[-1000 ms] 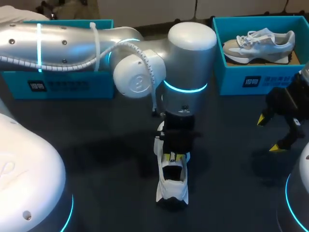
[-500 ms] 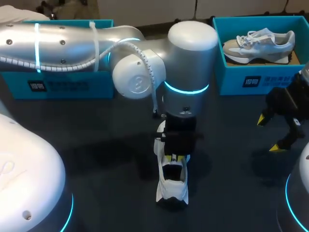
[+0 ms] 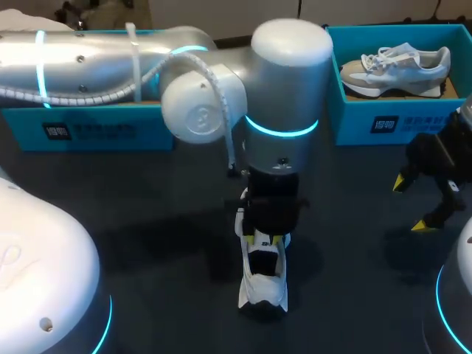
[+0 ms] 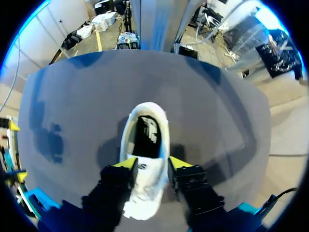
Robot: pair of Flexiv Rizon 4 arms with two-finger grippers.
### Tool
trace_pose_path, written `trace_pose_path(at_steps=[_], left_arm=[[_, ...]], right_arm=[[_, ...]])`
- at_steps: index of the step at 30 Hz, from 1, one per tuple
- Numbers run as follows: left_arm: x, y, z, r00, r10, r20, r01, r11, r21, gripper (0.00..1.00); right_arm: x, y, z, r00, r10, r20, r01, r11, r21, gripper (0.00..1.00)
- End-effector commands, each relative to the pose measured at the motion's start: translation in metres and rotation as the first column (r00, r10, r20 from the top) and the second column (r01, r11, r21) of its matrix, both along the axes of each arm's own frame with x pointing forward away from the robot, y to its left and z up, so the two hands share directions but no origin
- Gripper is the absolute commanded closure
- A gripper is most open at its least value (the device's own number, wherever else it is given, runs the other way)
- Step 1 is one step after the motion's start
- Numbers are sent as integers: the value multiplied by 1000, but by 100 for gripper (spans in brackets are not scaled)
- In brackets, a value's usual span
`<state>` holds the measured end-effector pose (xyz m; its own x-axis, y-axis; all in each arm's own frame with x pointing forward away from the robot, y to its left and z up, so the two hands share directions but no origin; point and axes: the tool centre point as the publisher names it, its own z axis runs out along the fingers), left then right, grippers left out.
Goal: Take the shoe out of the shoebox, open the shoe tongue, remove and reinsert the insole, then place the shoe into the shoebox
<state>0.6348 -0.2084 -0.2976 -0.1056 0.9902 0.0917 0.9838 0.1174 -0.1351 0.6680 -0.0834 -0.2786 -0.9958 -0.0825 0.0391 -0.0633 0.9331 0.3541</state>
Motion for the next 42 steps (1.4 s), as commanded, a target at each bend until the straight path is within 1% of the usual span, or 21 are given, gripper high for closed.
trace_pose_path(at_steps=[1, 3, 4, 5, 18, 20, 22, 24, 25, 26, 27, 28, 29, 30, 41, 42], left_arm=[[0, 13, 24, 997, 70, -19, -69, 997, 24, 0], [-3, 17, 27, 987, 143, -70, -142, 990, 15, 0], [-5, 20, 29, 965, 246, -92, -244, 969, 25, 0], [-5, 25, 32, 935, 344, -82, -342, 939, 39, 0], [-5, 25, 32, 935, 344, -82, -342, 939, 39, 0], [-15, 22, 30, 900, 420, -119, -417, 907, 52, 0], [-25, 20, 30, 826, 550, -123, -543, 835, 88, 0], [-30, 19, 31, 768, 629, -123, -617, 777, 120, 0], [-36, 20, 31, 722, 685, -99, -675, 729, 116, 0], [-38, 20, 32, 699, 707, -107, -696, 707, 126, 0], [-41, 22, 34, 701, 702, -127, -689, 712, 135, 0], [-45, 24, 34, 628, 766, -135, -753, 643, 143, 0], [-47, 25, 35, 622, 766, -162, -750, 642, 158, 0], [-50, 28, 37, 584, 794, -168, -775, 607, 174, 0], [-50, 28, 37, 584, 794, -168, -775, 607, 174, 0], [-58, 22, 31, 532, 830, -168, -815, 555, 163, 0]], right_arm=[[0, 1, -1, 1000, 0, 0, 0, 1000, -3, 0], [0, 1, -1, 1000, 0, 0, 0, 1000, -3, 0], [0, 1, -1, 1000, 0, 0, 0, 1000, -3, 0], [0, 1, -1, 1000, 0, 0, 0, 1000, -3, 0], [0, 1, -1, 1000, 0, 0, 0, 1000, -3, 0], [0, 1, -1, 1000, 0, 0, 0, 1000, -3, 0], [0, 1, -1, 1000, 0, 0, 0, 1000, -3, 0], [0, 1, -1, 1000, 0, 0, 0, 1000, -3, 0], [0, 1, -1, 1000, 0, 0, 0, 1000, -3, 0], [0, 1, -1, 1000, 0, 0, 0, 1000, -3, 0], [0, 1, -1, 1000, 0, 0, 0, 1000, -3, 0], [0, 1, -1, 1000, 0, 0, 0, 1000, -3, 0], [0, 1, -1, 1000, 0, 0, 0, 1000, -3, 0], [0, 1, -1, 1000, 0, 0, 0, 1000, -3, 0], [0, 1, -1, 1000, 0, 0, 0, 1000, -3, 0], [0, 1, -1, 1000, 0, 0, 0, 1000, -3, 0]])
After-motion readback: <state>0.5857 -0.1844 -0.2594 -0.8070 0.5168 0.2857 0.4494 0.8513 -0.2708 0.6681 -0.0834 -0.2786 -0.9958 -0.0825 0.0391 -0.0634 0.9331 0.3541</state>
